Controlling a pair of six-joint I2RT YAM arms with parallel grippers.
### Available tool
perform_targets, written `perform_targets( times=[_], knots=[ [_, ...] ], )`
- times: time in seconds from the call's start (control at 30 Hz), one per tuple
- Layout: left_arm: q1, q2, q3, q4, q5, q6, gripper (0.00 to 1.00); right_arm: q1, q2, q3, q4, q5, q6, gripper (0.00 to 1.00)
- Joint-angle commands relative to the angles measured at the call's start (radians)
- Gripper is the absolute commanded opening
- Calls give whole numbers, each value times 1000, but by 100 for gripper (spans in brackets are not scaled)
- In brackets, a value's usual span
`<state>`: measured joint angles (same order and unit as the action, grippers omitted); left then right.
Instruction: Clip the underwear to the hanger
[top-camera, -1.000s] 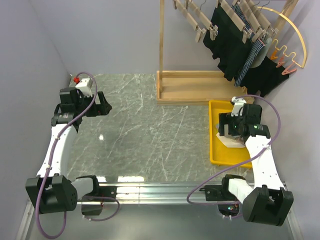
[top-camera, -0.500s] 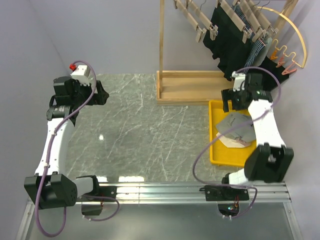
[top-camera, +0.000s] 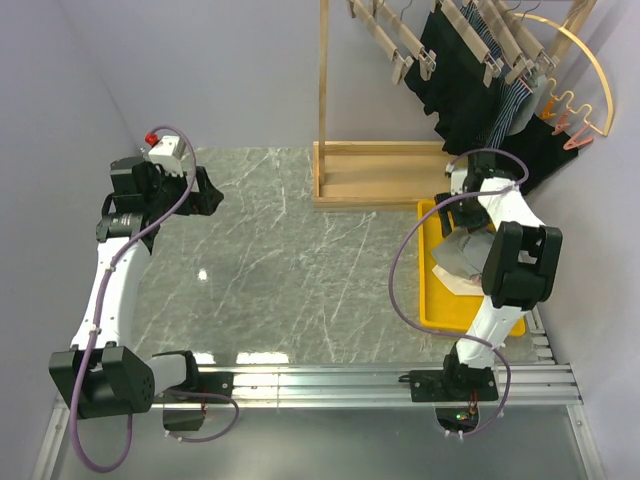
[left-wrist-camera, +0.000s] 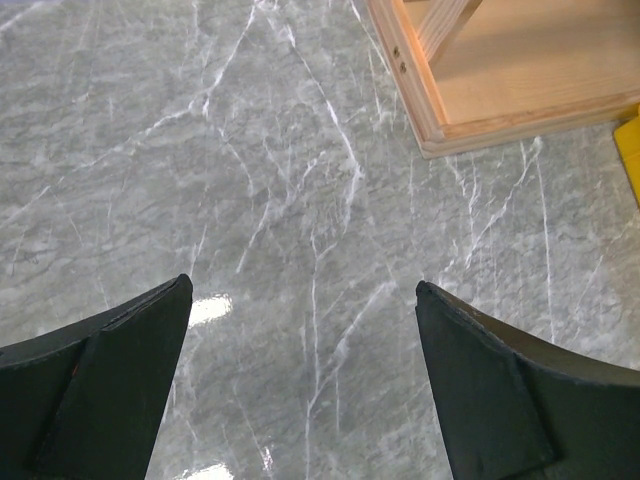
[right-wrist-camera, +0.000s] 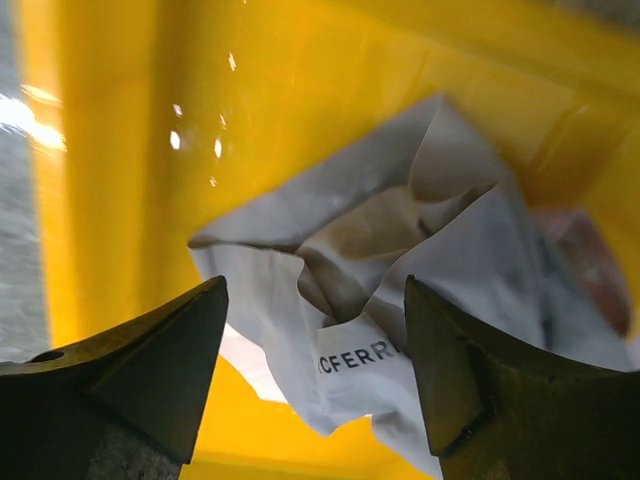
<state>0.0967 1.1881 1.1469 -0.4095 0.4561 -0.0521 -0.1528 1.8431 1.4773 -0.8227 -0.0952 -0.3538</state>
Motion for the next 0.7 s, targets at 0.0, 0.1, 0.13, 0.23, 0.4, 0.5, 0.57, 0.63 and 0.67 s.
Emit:
perform_targets(
  times=[0.0,0.1,0.13,0.23,0.4,0.5,0.57,0.63,0.67],
  knots=[
    [-2,-27,-12,23,16,18,99,-2,-5,-50,19,61,-30,78],
    [-2,-27,-18,23,18,21,99,-10,-15,-81,25,64,-43,74],
    [-2,-27,-22,23,23,21,99,-11,-28,-87,22,55,-48,73],
    [-2,-27,-33,24,27,21,99,-8,-76,-115,17,46,-57,68],
    [-2,-25,-38,26,36,18,99,7,-153,-118,7,60,-45,65],
    [-2,-22,-39,26,38,18,99,28,-199,-115,-7,71,-30,65],
    [-2,-24,-38,25,41,17,99,41,-220,-126,-9,75,-17,65],
    [-3,-22,-39,26,42,15,99,56,-225,-138,-6,83,-7,65],
    [-3,-22,-39,26,44,12,99,61,-222,-155,-3,83,-4,64]
  ],
)
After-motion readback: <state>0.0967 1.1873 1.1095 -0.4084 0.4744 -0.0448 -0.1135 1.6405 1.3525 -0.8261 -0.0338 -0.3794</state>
